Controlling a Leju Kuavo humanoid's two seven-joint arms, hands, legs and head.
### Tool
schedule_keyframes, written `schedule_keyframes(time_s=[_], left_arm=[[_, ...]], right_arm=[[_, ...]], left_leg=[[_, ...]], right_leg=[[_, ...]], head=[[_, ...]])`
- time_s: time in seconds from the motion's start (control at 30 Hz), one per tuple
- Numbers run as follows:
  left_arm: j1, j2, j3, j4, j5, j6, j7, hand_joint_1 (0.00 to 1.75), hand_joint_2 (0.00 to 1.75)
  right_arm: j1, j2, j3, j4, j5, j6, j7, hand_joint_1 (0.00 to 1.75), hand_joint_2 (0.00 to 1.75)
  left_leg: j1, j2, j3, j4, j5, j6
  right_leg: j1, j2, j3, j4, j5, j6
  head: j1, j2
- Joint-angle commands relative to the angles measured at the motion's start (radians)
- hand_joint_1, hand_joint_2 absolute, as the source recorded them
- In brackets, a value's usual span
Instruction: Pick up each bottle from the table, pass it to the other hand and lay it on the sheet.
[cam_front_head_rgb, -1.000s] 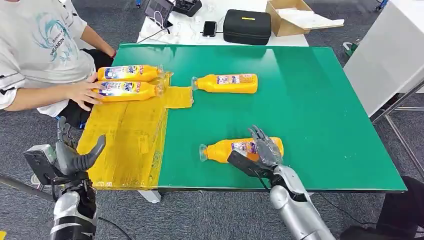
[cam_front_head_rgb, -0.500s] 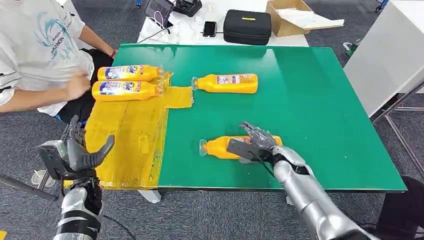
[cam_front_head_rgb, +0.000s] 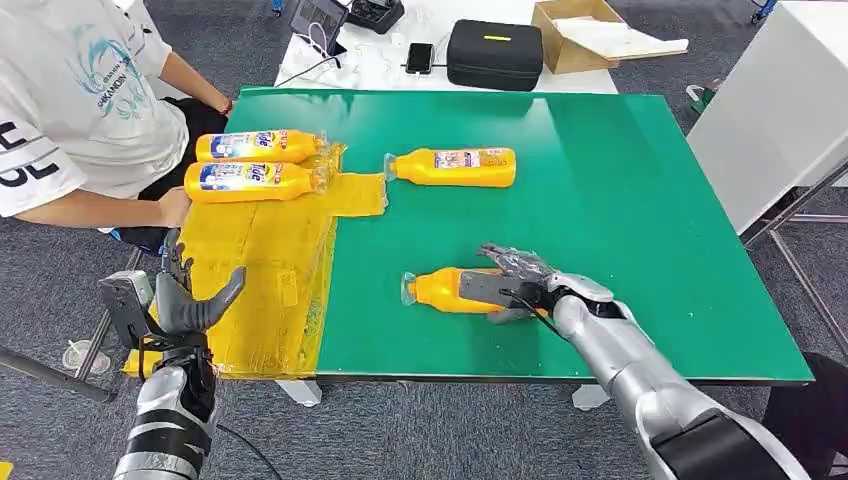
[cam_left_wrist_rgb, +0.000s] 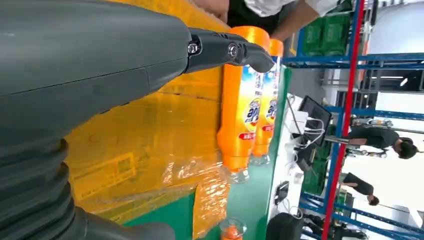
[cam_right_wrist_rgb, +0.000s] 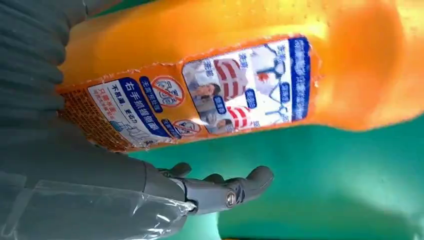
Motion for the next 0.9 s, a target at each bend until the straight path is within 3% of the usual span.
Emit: schedule_keyframes(time_s=[0.03, 0.23, 0.33, 0.47, 0.5, 0.57, 0.6, 0.67, 0.73, 0.77, 0.9], left_arm=[[-0.058, 0.014, -0.02, 0.119, 0.008, 0.003, 0.008, 0.0, 1.75], [-0.055, 0.005, -0.017, 0.136, 0.025, -0.005, 0.007, 0.0, 1.75], [-0.046, -0.001, -0.018, 0.134, 0.036, -0.014, 0.008, 0.0, 1.75], [-0.015, -0.007, -0.026, 0.1, 0.053, -0.043, 0.034, 0.0, 1.75], [0.013, -0.011, -0.036, 0.06, 0.068, -0.072, 0.052, 0.0, 1.75], [0.052, -0.015, -0.062, -0.005, 0.094, -0.114, 0.092, 0.0, 1.75], [0.066, -0.016, -0.075, -0.034, 0.1, -0.119, 0.101, 0.0, 1.75], [0.088, -0.015, -0.11, -0.076, 0.13, -0.156, 0.131, 0.0, 1.75], [0.094, -0.02, -0.12, -0.088, 0.135, -0.163, 0.133, 0.0, 1.75], [0.113, -0.014, -0.157, -0.13, 0.153, -0.187, 0.146, 0.0, 1.75], [0.123, -0.012, -0.243, -0.181, 0.19, -0.252, 0.175, 0.0, 1.75]], right_arm=[[-0.06, -0.061, 0.157, 0.077, -0.012, 0.07, -0.006, 1.75, 1.75], [-0.066, -0.101, 0.217, 0.037, -0.06, 0.087, 0.006, 1.75, 1.75], [-0.026, -0.108, 0.2, -0.005, -0.123, 0.025, 0.005, 1.75, 1.75], [0.12, -0.039, 0.066, -0.102, -0.195, -0.204, -0.009, 1.75, 1.75], [0.199, 0.021, -0.037, -0.178, -0.212, -0.34, -0.049, 1.75, 1.75], [0.289, 0.098, -0.152, -0.299, -0.174, -0.469, -0.085, 1.75, 1.75], [0.314, 0.122, -0.183, -0.339, -0.163, -0.488, -0.094, 1.75, 1.75], [0.36, 0.177, -0.26, -0.41, -0.124, -0.602, -0.161, 1.75, 1.75], [0.371, 0.195, -0.279, -0.426, -0.148, -0.606, -0.182, 1.75, 1.75], [0.397, 0.223, -0.322, -0.464, -0.123, -0.678, -0.24, 1.75, 1.75], [0.44, 0.276, -0.369, -0.483, -0.129, -0.765, -0.341, 1.75, 1.75]], left_leg=[[0.0, -0.001, 0.003, -0.001, 0.0, 0.001], [0.0, -0.001, 0.003, -0.001, -0.001, 0.001], [0.0, -0.001, 0.002, 0.0, 0.0, 0.001], [0.001, -0.001, 0.006, -0.003, -0.001, 0.001], [0.001, -0.001, 0.004, -0.002, -0.001, 0.0], [0.001, 0.003, 0.006, -0.002, -0.002, 0.0], [0.002, 0.005, 0.01, -0.004, -0.003, 0.001], [0.002, 0.006, 0.005, -0.001, -0.003, 0.0], [0.002, 0.006, 0.003, 0.0, -0.003, 0.0], [0.001, 0.003, 0.001, 0.0, -0.002, 0.0], [0.003, 0.001, 0.0, 0.001, -0.003, 0.001]], right_leg=[[0.001, -0.002, 0.004, -0.001, -0.001, -0.002], [0.001, -0.002, 0.004, -0.001, -0.001, -0.002], [0.001, -0.002, 0.003, -0.001, -0.001, -0.001], [0.002, -0.002, 0.007, -0.004, -0.001, -0.002], [0.002, -0.002, 0.005, -0.002, -0.001, -0.002], [0.002, 0.002, 0.005, -0.003, 0.0, -0.002], [0.003, 0.003, 0.009, -0.005, -0.001, -0.004], [0.002, 0.004, 0.004, -0.001, -0.002, -0.003], [0.003, 0.004, 0.001, 0.0, -0.002, -0.003], [0.002, 0.002, -0.001, 0.001, -0.001, -0.002], [0.004, 0.0, 0.0, 0.0, -0.002, -0.002]], head=[[0.0, 0.0], [0.0, 0.0], [0.0, 0.0], [0.0, 0.0], [0.001, 0.0], [0.0, 0.0], [0.002, 0.0], [0.0, 0.0], [0.0, 0.0], [0.0, 0.0], [0.0, 0.0]])
